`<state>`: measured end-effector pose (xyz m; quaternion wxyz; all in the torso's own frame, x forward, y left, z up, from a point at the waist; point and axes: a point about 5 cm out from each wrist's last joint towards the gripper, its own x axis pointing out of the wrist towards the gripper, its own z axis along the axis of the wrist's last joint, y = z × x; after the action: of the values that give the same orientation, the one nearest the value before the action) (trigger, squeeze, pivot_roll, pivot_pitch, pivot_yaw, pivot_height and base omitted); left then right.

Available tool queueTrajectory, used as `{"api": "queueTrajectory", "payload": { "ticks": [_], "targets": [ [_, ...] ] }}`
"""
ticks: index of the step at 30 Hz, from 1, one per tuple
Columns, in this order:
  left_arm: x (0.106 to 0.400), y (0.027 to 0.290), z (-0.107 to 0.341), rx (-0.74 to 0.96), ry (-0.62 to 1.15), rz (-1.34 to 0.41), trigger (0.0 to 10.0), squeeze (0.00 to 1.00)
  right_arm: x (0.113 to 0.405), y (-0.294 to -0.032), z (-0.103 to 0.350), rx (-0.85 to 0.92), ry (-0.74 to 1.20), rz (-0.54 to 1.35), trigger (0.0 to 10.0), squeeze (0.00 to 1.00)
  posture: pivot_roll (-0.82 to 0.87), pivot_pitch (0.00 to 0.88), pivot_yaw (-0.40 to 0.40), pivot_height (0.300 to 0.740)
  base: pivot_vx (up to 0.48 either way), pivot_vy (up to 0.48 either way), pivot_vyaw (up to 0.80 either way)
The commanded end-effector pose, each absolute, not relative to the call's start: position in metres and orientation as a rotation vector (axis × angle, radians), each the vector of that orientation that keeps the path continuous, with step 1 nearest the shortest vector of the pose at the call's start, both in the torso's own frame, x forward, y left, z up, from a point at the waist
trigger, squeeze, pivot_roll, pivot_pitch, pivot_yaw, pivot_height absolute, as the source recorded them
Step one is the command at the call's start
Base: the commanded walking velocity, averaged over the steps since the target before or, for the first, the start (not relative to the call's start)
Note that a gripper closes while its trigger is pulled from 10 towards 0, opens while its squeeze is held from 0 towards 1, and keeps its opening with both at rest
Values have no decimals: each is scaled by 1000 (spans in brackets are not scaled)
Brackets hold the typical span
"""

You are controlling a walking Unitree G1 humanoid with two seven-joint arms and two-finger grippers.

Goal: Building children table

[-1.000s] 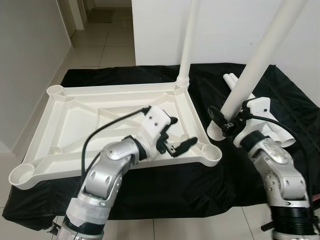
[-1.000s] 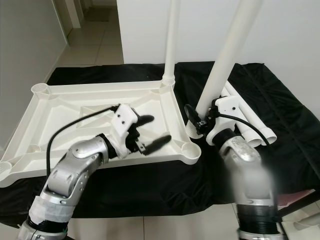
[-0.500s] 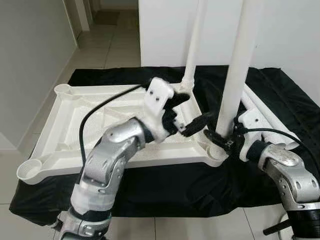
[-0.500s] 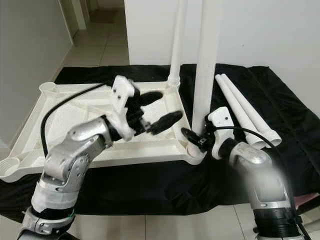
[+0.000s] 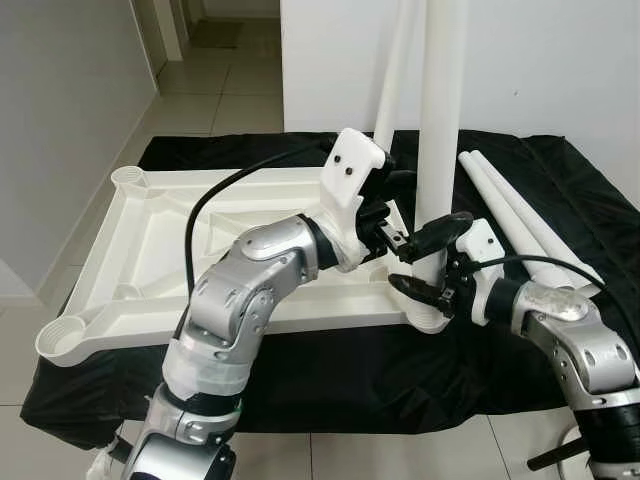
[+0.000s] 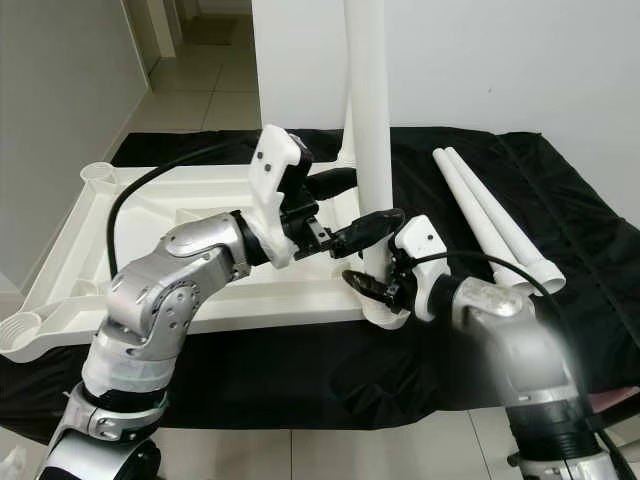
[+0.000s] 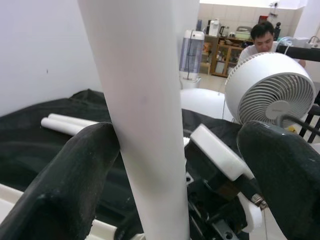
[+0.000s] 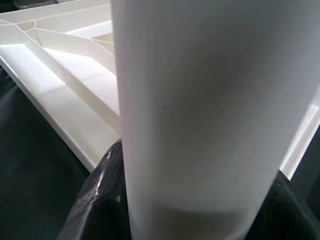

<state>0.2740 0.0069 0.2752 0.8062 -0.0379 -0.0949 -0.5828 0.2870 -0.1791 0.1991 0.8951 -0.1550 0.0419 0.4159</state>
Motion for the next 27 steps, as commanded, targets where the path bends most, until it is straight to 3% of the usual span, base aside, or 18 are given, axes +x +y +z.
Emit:
{"api": "queueTrajectory", "payload": {
  "ticks": [1, 6, 12, 19, 20, 22, 23, 25, 26, 27],
  "targets": [
    [274, 2, 277, -76, -184, -1259, 10000, 0, 287, -176, 200, -321, 84, 892, 10000, 0, -40, 14, 5, 740, 0, 0, 0],
    [276, 0, 281, -86, -175, -1260, 10000, 0, 287, -175, 200, -325, 89, 917, 10000, 0, -40, 14, 5, 740, 0, 0, 0],
    [280, 4, 297, -246, -154, -1302, 10000, 0, 287, -172, 196, -333, 111, 961, 10000, 0, -33, 9, 13, 740, 0, 0, 0],
    [280, 6, 304, -318, -148, -1336, 10000, 0, 288, -171, 195, -337, 117, 972, 10000, 0, -33, 9, 13, 740, 0, 0, 0],
    [281, 7, 306, -337, -143, -1348, 8745, 0, 288, -171, 195, -338, 118, 976, 10000, 0, -30, 7, 15, 740, 0, 0, 0],
    [281, 7, 306, -337, -143, -1348, 8745, 0, 288, -171, 195, -338, 118, 976, 10000, 0, -30, 7, 15, 740, 0, 0, 0],
    [282, 8, 306, -351, -135, -1352, 4784, 0, 288, -170, 195, -338, 119, 979, 10000, 0, -31, 7, 17, 740, 0, 0, 0],
    [282, 8, 306, -351, -135, -1352, 4784, 0, 288, -170, 195, -338, 119, 979, 10000, 0, -31, 7, 17, 740, 0, 0, 0],
    [282, 8, 307, -367, -124, -1355, 0, 0, 289, -170, 195, -339, 119, 982, 10000, 0, -31, 7, 17, 740, 0, 0, 0],
    [282, 8, 307, -367, -124, -1355, 0, 0, 289, -170, 195, -339, 119, 982, 10000, 0, -31, 7, 17, 740, 0, 0, 0]
  ]
}}
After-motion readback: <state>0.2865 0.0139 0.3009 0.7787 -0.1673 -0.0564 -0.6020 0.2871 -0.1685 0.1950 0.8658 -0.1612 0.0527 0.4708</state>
